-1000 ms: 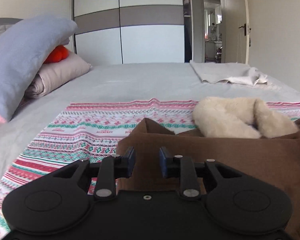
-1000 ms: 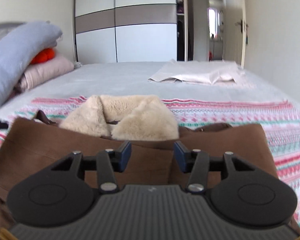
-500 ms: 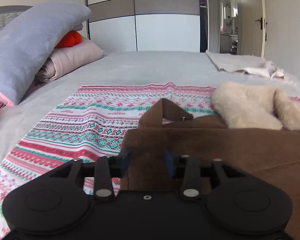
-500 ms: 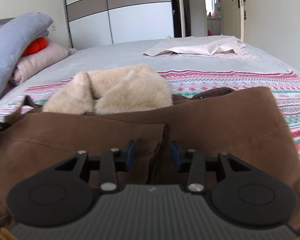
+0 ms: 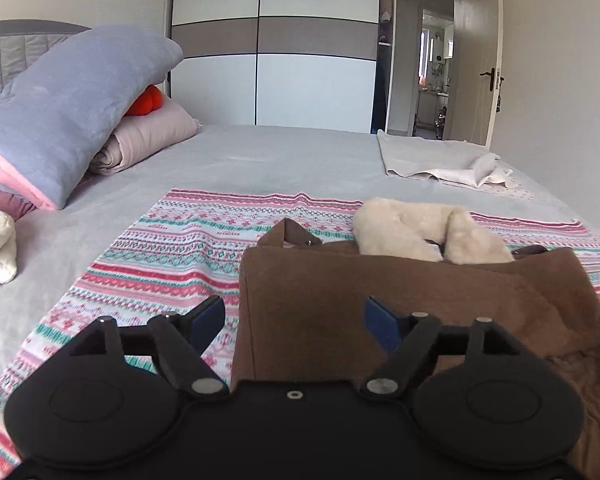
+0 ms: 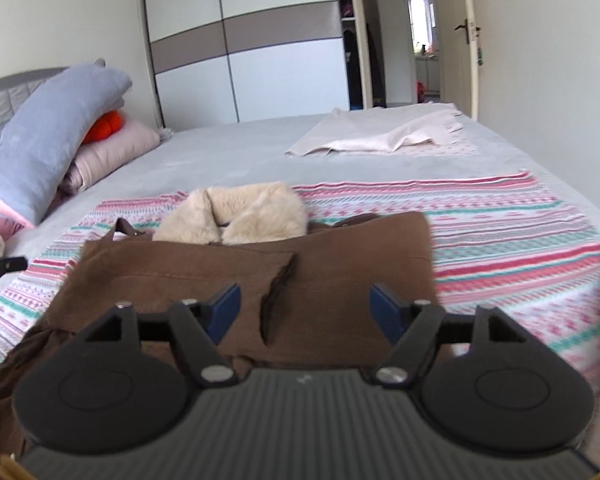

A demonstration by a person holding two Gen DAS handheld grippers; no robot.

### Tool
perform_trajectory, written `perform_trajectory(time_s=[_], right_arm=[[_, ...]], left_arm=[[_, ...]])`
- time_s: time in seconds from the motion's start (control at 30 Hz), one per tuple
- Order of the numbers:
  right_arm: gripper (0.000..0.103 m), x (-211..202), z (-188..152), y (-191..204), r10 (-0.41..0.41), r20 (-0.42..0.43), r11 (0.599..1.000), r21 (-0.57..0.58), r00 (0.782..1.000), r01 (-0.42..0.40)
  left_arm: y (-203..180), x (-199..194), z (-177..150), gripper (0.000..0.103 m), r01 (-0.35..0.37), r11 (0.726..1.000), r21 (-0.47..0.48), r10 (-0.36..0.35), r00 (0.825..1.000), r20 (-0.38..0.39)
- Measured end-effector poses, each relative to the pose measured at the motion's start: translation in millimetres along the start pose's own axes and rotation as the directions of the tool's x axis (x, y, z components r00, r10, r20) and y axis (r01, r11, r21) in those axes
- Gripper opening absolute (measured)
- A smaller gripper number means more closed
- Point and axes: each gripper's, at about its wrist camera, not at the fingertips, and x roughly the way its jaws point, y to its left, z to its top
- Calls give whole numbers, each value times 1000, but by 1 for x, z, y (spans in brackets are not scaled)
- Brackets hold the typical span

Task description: Fold large clothes

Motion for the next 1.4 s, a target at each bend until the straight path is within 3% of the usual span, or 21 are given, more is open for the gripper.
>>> perform_trajectory(time_s=[0.03, 0.1, 0.37, 0.57, 0.77, 0.9, 1.03, 1.1, 1.17, 1.23, 1.33, 1.4], right_arm=[[77, -11, -1, -4, -6, 5, 1000, 4, 1000, 6], [83, -32, -6, -12, -8, 9, 1000, 15, 1000, 7], [96, -91, -43, -35, 12, -29, 999, 43, 1000, -11], [100, -124, -84, -47, 23, -101, 999, 34, 995, -19], [101, -152, -131, -49, -2, -191, 999, -46, 982, -7], [102, -165, -153, -59, -18, -227, 998, -61, 974, 4], [102, -169, -165, -82, 6, -255, 1000, 26, 967, 1], [103, -167, -169, -94, 36, -278, 995, 101, 960, -8], [103, -167, -173, -105, 83, -287, 983, 181, 955, -31], [103, -165, -178, -114, 130, -288, 964, 259, 949, -53], [103, -164, -184, -123, 172, -297, 940, 334, 939, -67], [103, -162, -186, -128, 195, -297, 922, 382, 935, -71]], left_arm=[[1, -10, -3, 91, 8, 1000, -4, -8, 1000, -5], [4, -28, -11, 97, 30, 999, -12, -30, 1000, -10], [13, -84, -56, 103, 99, 995, 23, -97, 992, -81], [28, -118, -99, 103, 114, 991, 69, -104, 985, -136], [49, -137, -139, 103, 167, 981, 99, -145, 969, -201], [74, -138, -156, 103, 232, 973, 5, -221, 932, -286], [92, -139, -173, 103, 306, 945, -113, -326, 889, -321], [102, -135, -182, 103, 343, 914, -215, -399, 857, -327], [114, -130, -192, 102, 377, 862, -340, -481, 819, -312], [124, -125, -200, 100, 384, 820, -424, -529, 792, -305], [128, -119, -209, 100, 375, 797, -474, -557, 759, -336], [125, -114, -216, 100, 360, 801, -478, -558, 740, -377]])
